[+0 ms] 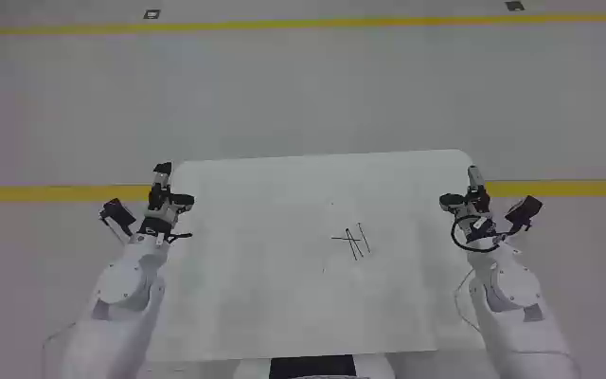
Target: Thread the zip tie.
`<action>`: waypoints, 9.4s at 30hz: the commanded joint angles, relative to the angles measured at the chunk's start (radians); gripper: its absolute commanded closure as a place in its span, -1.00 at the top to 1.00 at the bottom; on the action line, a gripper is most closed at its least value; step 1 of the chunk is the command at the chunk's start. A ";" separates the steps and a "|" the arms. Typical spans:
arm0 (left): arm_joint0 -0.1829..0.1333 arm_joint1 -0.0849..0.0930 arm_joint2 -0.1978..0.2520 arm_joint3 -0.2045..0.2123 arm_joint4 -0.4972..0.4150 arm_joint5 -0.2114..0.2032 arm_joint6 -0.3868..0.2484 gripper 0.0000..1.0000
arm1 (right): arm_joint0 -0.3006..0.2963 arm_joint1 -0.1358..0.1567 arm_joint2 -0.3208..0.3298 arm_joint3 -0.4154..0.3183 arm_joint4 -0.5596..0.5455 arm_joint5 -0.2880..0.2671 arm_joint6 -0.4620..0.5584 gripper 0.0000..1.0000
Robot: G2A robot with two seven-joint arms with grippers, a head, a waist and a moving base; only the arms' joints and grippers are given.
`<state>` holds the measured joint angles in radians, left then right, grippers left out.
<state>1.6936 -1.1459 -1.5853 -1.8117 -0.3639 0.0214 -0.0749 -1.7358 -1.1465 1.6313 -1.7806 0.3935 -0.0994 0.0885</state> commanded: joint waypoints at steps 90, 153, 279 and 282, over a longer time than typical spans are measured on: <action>-0.648 -0.099 0.801 0.190 0.392 0.319 -0.591 1.00 | 0.054 0.034 0.173 0.324 0.167 -0.118 0.698 1.00; -0.989 -0.359 1.177 0.714 0.450 0.319 -0.671 0.28 | 0.054 0.034 0.173 0.324 0.167 -0.118 0.698 1.00; -0.754 -0.754 0.520 0.898 1.571 0.319 -1.149 -0.60 | 0.054 0.034 0.173 0.324 0.167 -0.118 0.698 1.00; -0.757 -0.754 0.521 0.896 1.597 0.319 -1.158 -0.60 | 0.054 0.034 0.173 0.324 0.167 -0.118 0.698 1.00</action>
<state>0.9368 -1.8995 -1.0639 -0.9141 1.2204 0.3400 -1.2280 -1.6819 -1.1129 1.8047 -1.4568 0.5608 -0.2171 0.7858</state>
